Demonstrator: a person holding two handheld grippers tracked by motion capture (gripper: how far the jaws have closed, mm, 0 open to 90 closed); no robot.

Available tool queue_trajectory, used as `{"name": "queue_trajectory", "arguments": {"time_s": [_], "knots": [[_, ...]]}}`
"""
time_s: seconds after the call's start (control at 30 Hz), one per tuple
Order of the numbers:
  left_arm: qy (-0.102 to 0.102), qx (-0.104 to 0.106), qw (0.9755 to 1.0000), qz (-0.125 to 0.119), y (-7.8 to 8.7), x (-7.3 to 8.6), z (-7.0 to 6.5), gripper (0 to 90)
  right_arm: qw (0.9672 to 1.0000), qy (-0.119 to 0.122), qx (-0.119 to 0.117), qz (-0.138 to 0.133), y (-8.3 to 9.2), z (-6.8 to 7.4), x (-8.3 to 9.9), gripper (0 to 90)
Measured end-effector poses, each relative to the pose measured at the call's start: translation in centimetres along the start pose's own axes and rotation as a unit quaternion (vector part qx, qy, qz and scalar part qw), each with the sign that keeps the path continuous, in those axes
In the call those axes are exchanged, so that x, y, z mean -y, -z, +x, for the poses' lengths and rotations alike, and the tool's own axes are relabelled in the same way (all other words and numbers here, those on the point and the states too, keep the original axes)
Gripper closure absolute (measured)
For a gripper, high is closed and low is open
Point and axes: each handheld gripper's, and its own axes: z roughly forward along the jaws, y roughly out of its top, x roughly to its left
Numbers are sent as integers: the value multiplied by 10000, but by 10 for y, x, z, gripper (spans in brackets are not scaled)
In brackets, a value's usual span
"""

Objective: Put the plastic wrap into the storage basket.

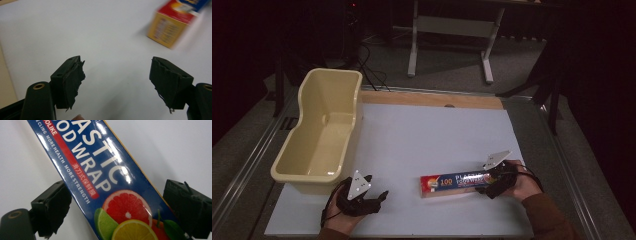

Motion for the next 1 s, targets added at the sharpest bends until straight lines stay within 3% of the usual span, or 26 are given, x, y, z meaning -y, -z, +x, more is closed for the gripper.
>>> {"name": "queue_trajectory", "arguments": {"time_s": [0.1,0.2,0.27,0.4,0.43,0.47,0.53,0.6,0.7,0.83,1.0], "knots": [[3,-13,10000,-5,0,0,0,265,9992,-347,218,1,0,-6,-1,127],[9,-22,10000,-10,0,0,1,265,9960,-744,484,100,2,-15,-3,166],[6,-22,10000,-15,0,0,0,265,9917,-1061,713,154,3,-24,-1,194],[3,-20,10000,-4,0,0,0,265,9788,-1714,1094,225,7,-40,2,237],[11,-18,10000,-8,0,0,0,265,9764,-1822,1131,248,7,-43,3,238],[13,-14,10000,-10,-1,0,0,265,9764,-1849,1087,248,7,-45,3,241],[-1,-7,10000,1,-1,0,-1,265,9797,-1768,918,215,7,-50,3,254],[-30,7,10000,20,-2,0,-1,265,9855,-1500,756,220,8,-54,2,267],[-23,20,10000,7,-3,-1,-2,265,9910,-1217,544,151,7,-57,-6,230],[0,12,10000,-7,-2,0,-1,265,9939,-837,492,525,-2,-57,-16,228],[7,17,10000,-19,-1,0,-1,265,9944,-622,427,744,-7,-61,-23,131]]}}
